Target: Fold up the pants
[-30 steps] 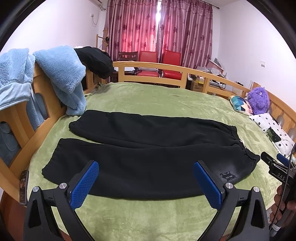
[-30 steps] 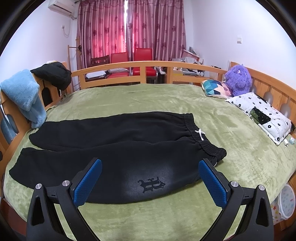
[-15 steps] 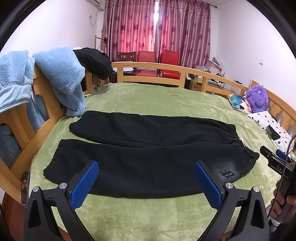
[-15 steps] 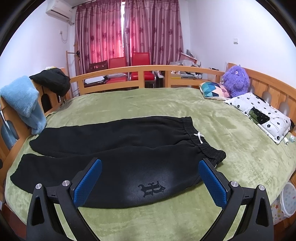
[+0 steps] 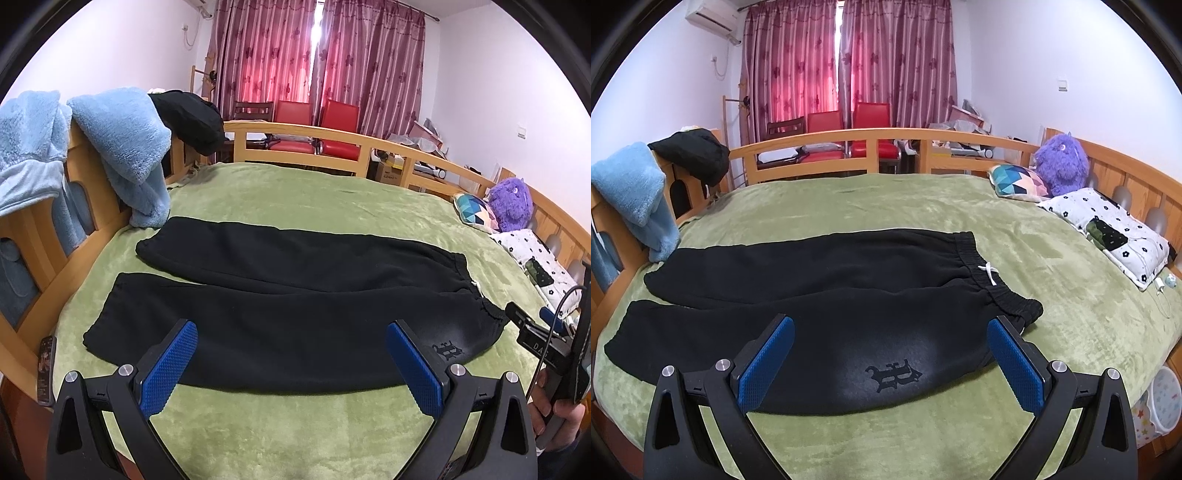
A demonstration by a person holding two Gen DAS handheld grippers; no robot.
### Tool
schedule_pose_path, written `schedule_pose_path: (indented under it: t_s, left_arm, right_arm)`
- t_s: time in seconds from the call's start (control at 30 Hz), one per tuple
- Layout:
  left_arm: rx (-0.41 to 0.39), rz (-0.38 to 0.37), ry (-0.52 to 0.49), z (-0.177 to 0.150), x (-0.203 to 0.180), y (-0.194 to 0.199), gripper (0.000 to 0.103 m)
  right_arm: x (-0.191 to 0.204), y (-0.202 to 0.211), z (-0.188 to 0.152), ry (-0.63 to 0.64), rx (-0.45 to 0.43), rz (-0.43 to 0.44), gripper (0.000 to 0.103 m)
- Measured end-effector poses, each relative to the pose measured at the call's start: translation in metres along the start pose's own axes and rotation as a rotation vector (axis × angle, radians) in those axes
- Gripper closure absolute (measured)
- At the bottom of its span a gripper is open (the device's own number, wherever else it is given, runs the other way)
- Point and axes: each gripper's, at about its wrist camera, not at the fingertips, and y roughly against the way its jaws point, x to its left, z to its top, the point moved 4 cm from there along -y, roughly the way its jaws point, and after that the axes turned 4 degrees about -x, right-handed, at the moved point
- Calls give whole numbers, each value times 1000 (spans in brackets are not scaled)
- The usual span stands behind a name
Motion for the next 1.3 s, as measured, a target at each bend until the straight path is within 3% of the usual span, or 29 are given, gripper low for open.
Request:
schedule_pose_path:
  t_s: [0.87, 1.0, 1.3]
  left_arm:
    - [34, -13, 37, 4, 7, -25, 0]
    - [32, -9, 41, 2, 6, -28, 0]
    - [61, -51, 44, -15, 9, -50, 0]
  right_arm:
    - [7, -19, 2, -77, 55, -3, 0]
    - [9, -15, 2, -57, -4, 46, 0]
    - [10, -24, -6, -26, -38, 144, 1]
